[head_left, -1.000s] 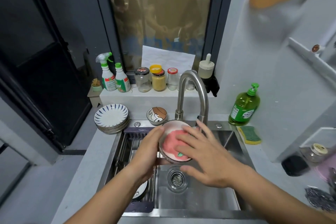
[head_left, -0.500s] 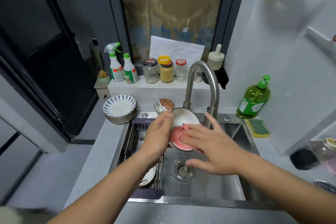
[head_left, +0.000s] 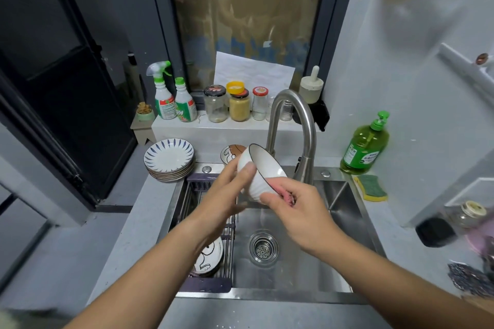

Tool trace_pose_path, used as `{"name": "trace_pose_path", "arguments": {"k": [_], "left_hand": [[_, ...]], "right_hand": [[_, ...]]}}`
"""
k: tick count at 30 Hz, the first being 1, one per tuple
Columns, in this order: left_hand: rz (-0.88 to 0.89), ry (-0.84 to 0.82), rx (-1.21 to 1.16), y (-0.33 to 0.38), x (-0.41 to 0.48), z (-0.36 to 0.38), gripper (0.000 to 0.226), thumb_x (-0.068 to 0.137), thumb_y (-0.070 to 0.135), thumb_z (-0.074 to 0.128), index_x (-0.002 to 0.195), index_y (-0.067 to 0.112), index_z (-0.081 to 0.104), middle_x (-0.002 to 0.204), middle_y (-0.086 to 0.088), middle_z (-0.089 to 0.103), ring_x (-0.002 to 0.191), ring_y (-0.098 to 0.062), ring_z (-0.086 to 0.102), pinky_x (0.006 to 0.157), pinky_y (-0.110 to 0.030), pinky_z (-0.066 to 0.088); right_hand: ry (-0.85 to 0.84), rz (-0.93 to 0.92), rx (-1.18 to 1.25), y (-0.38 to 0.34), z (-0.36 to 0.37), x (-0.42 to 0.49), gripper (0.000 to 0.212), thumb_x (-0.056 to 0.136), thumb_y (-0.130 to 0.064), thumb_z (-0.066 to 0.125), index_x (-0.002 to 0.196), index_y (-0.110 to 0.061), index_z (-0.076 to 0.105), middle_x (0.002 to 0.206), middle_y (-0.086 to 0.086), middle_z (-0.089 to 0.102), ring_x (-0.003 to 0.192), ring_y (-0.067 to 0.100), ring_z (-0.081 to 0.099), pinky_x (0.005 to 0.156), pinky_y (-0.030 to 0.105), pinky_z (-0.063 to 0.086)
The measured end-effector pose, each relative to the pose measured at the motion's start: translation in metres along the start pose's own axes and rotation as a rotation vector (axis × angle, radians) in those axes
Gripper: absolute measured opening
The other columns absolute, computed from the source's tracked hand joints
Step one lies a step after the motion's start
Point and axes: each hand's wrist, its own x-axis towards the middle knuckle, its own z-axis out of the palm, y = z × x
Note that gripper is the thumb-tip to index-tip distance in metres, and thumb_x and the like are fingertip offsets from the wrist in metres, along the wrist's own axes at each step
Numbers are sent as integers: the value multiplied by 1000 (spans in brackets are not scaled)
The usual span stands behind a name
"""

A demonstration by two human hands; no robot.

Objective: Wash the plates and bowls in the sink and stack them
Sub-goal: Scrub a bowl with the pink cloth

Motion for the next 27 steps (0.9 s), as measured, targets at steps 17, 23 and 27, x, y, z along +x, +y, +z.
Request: {"name": "trace_pose_path", "arguments": {"k": [17,23,27], "left_hand": [[-430,-312,-444,-15,15,-12,111,67,91,56,139,7,60,138,-29,58,122,-41,60,109,-73,34],[-228,-98,-346,-32,17,6,118,50,53,99,147,15,44,124,-27,66,109,-44,68,98,-66,51],[-345,-261,-520,-24,15,-3,99,63,79,76,128,4,68,122,-27,67,107,-42,66,101,-58,46]], "right_hand": [[-295,-311,-557,27,-36,10,47,100,-49,49,98,-8,71,98,3,69,99,13,60,90,35,49],[-236,-132,-381,20,-16,4,42,95,-42,52,90,-2,64,84,8,58,81,21,56,73,43,47],[-271,-279,-455,10,-20,1,38,95,-42,59,93,-6,70,96,-3,64,95,14,57,88,31,45]]}}
